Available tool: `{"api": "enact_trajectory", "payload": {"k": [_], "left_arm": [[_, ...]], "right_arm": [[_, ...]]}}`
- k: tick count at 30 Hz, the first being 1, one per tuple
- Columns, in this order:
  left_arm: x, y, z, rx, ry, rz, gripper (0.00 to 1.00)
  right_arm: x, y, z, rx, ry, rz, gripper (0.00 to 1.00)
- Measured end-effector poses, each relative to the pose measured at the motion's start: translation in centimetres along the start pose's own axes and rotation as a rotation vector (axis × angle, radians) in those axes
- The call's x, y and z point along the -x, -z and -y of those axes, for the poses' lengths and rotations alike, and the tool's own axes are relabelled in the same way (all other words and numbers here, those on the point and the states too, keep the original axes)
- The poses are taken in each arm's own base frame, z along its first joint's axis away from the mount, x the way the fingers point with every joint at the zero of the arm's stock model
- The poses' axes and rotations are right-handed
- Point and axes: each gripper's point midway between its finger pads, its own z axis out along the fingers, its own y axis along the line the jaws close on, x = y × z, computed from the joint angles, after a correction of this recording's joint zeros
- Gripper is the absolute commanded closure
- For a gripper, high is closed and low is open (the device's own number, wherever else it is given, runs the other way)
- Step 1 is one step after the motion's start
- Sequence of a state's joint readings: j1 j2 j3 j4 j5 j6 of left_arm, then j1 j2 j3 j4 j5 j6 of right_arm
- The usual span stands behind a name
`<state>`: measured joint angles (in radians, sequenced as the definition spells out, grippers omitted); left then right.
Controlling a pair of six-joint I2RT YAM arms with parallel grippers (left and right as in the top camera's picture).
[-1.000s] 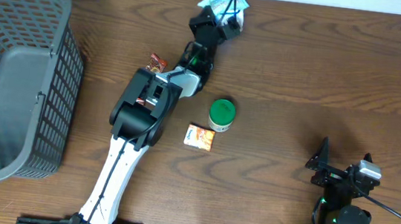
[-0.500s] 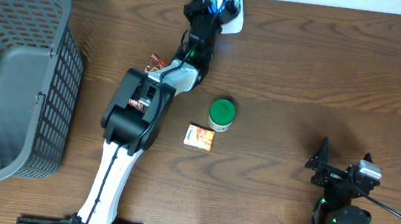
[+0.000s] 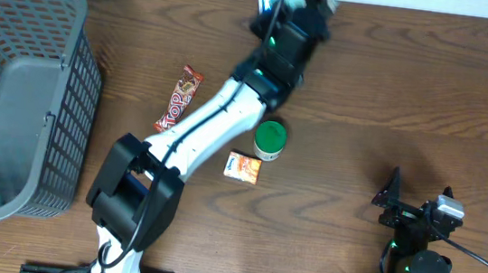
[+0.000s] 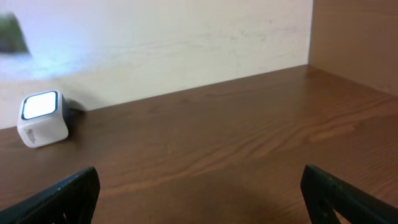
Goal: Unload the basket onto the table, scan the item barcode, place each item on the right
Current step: 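Carry the wipes pack rightward and release it near the right gripper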
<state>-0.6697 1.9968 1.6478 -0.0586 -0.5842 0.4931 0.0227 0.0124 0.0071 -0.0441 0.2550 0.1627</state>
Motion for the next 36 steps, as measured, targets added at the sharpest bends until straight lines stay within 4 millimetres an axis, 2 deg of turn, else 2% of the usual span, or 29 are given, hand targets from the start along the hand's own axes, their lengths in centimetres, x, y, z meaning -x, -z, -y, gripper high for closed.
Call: {"api": "enact_trajectory", "payload": {"k": [4, 6, 9, 17, 20, 23, 25, 26, 27, 30, 36], "left_arm": [[-1.7, 2.5, 7.8, -0.316, 0.14, -0.077, 0.93], [-1.5, 3.9, 10.7, -0.465, 0.211, -0.092, 0.93], [-1.0, 5.9, 13.8, -0.658, 0.306, -0.113, 0.93], [0.7, 10.2, 17.9, -0.972, 0.513, -0.176, 0.93], [1.8, 11.4, 19.6, -1.039, 0.563, -0.173, 0.93], [1.7, 12.4, 22.3, -1.106, 0.579, -0.201, 0.9], [0.8, 12.9, 24.4, -1.137, 0.586, -0.252, 0.59], [0.2, 13.0, 25.4, -1.15, 0.588, -0.281, 0.35], [-0.3, 13.1, 26.2, -1.157, 0.592, -0.306, 0.05], [-1.4, 13.0, 27.5, -1.165, 0.602, -0.356, 0.02], [-1.2, 12.8, 27.2, -1.161, 0.61, -0.352, 0.02]], "right_arm": [[0.9, 0.0, -0.2, 0.009, -0.011, 0.036, 0.01], [1.0, 0.0, -0.3, 0.017, -0.012, 0.039, 0.01], [1.7, 0.1, -0.5, 0.028, -0.019, 0.067, 0.01], [6.2, 0.9, -1.9, 0.097, -0.052, 0.207, 0.01], [7.9, 1.6, -2.2, 0.11, -0.049, 0.196, 0.01], [8.0, 2.3, -2.2, 0.103, -0.033, 0.116, 0.01], [7.4, 2.8, -2.0, 0.092, -0.016, 0.038, 0.01], [7.0, 3.4, -1.8, 0.085, -0.004, -0.014, 0.01], [7.1, 3.6, -1.7, 0.083, -0.001, -0.028, 0.01], [7.1, 5.0, -1.4, 0.073, 0.013, -0.096, 0.01], [8.2, 6.6, -1.6, 0.096, 0.017, -0.122, 0.01]]}}
